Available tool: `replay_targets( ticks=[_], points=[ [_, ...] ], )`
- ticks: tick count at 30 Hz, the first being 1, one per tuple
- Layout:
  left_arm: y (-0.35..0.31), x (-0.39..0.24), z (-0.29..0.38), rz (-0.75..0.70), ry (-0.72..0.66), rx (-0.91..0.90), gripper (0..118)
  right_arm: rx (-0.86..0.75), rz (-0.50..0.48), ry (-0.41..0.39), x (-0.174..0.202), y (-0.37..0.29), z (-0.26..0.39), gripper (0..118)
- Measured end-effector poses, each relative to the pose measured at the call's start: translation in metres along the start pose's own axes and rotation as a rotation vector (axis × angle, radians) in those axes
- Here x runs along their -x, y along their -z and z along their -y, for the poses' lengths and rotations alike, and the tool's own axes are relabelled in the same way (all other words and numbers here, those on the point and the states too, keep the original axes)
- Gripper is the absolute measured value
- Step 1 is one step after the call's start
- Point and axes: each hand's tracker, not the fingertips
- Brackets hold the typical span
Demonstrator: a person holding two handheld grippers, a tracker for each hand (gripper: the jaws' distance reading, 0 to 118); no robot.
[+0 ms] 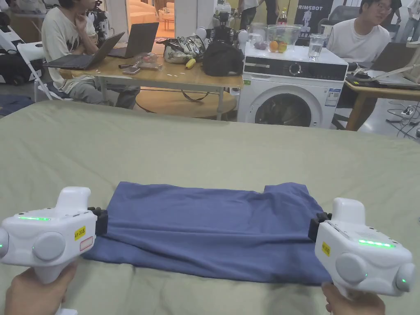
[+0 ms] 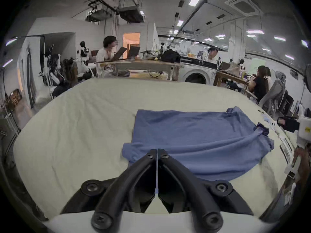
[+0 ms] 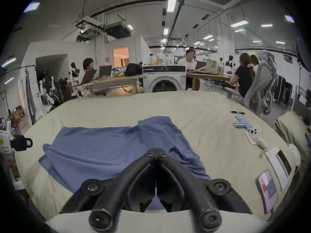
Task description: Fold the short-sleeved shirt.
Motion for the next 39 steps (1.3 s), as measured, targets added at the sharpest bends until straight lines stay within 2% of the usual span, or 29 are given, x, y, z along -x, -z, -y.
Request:
replay_targets(
  ticks=[5,11,13,15,18,20,22,24,26,28,29,30,32,33,39],
  points=[
    [0.003,0.017,0.002,-0.033,-0.008,0.104,0,0.012,0.01,-0.007,0.001,-0.005,0.008,0],
    [0.032,0.05,-0.019,-0.002,-0.104,0.317,0,0.043,0.029,-0.031,-0.004,-0.006,0.013,0],
    [0.043,0.061,-0.028,0.006,-0.14,0.382,20,0.053,0.031,-0.038,-0.006,-0.007,0.015,0],
    [0.058,0.063,-0.03,0.039,-0.186,0.425,50,0.062,0.032,-0.04,-0.009,-0.004,0.016,0],
    [0.087,0.064,-0.028,0.019,-0.19,0.536,54,0.074,0.042,-0.049,-0.013,-0.004,0.019,0],
    [0.102,0.055,-0.014,-0.009,-0.149,0.63,54,0.085,0.049,-0.05,-0.016,-0.004,0.021,0],
    [0.098,0.044,-0.015,-0.034,-0.084,0.57,52,0.096,0.054,-0.053,-0.02,-0.004,0.022,0],
    [0.091,0.03,-0.011,-0.081,-0.073,0.565,39,0.108,0.058,-0.06,-0.025,-0.005,0.023,0],
    [0.088,0.021,-0.007,-0.075,-0.025,0.547,35,0.122,0.058,-0.067,-0.032,-0.005,0.02,0],
    [0.081,0.018,-0.005,-0.043,-0.003,0.515,3,0.135,0.057,-0.07,-0.041,-0.002,0.014,0],
    [0.077,0.017,-0.003,-0.032,-0.016,0.507,2,0.151,0.06,-0.074,-0.046,0.001,0.01,0],
    [0.073,0.017,-0.002,-0.044,-0.021,0.5,1,0.173,0.062,-0.078,-0.053,0.005,0.009,10],
    [0.065,0.021,0.003,-0.037,-0.04,0.456,1,0.269,0.021,-0.081,-0.064,0.018,0.006,50],
    [0.06,0.022,0.004,-0.034,-0.048,0.451,1,0.292,0.0,-0.072,-0.069,0.024,0.007,56],
    [0.046,0.029,0.013,-0.018,-0.058,0.385,1,0.535,0.03,-0.117,-0.081,0.077,0.037,56]
  ],
)
